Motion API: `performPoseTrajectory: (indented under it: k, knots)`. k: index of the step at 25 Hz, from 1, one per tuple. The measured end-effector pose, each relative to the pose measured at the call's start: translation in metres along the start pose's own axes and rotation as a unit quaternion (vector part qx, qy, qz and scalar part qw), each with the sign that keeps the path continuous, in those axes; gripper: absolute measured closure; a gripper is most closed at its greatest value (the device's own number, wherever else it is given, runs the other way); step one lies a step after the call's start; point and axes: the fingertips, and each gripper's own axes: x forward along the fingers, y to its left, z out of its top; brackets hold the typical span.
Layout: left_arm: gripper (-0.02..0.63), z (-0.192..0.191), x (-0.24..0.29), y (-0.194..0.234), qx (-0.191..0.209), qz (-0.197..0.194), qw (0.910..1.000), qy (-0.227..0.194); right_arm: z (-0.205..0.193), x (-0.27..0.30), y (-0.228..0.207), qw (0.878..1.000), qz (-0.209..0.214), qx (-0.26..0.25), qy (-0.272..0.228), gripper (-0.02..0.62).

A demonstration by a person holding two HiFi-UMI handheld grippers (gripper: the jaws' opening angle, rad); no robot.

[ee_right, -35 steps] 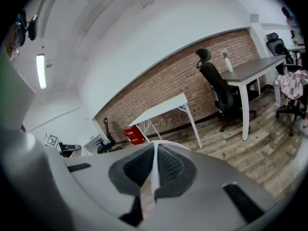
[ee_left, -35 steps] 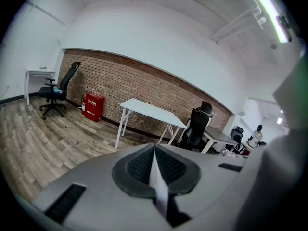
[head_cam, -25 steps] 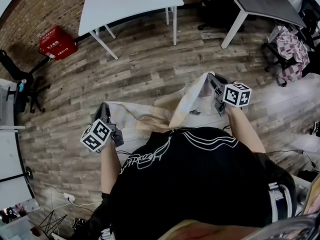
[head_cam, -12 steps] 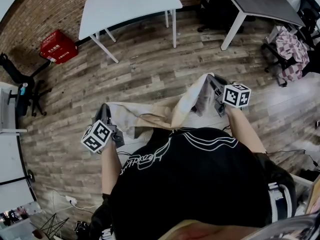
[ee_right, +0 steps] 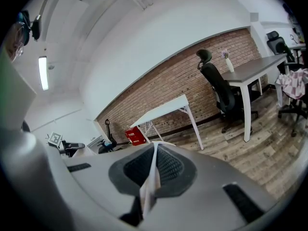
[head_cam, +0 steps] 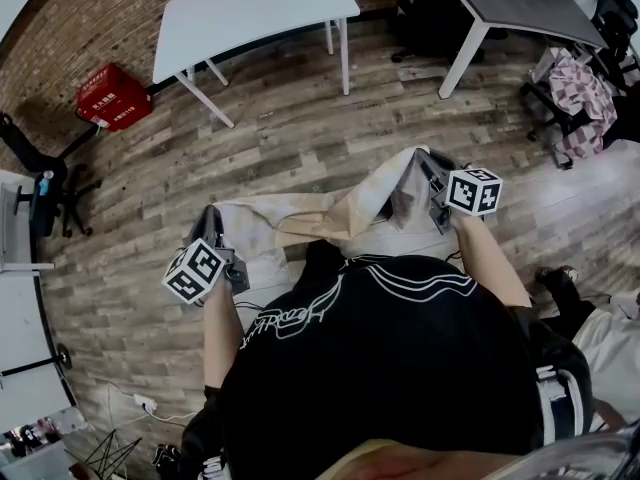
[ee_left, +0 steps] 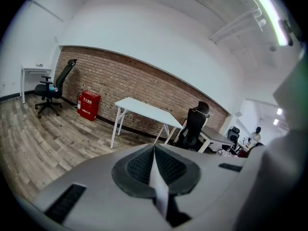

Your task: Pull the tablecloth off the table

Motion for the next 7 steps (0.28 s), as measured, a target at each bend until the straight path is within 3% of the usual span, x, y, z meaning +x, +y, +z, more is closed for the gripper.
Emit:
performPoseTrajectory:
  k: [7]
  knots:
    - [0.6, 0.0011, 0.0102, -0.0059, 0.007, -0.005, 0.9999, 0.01, 0.0022, -0.003, -0.0079, 1.0, -0.005, 0.002, -0.002, 0.598]
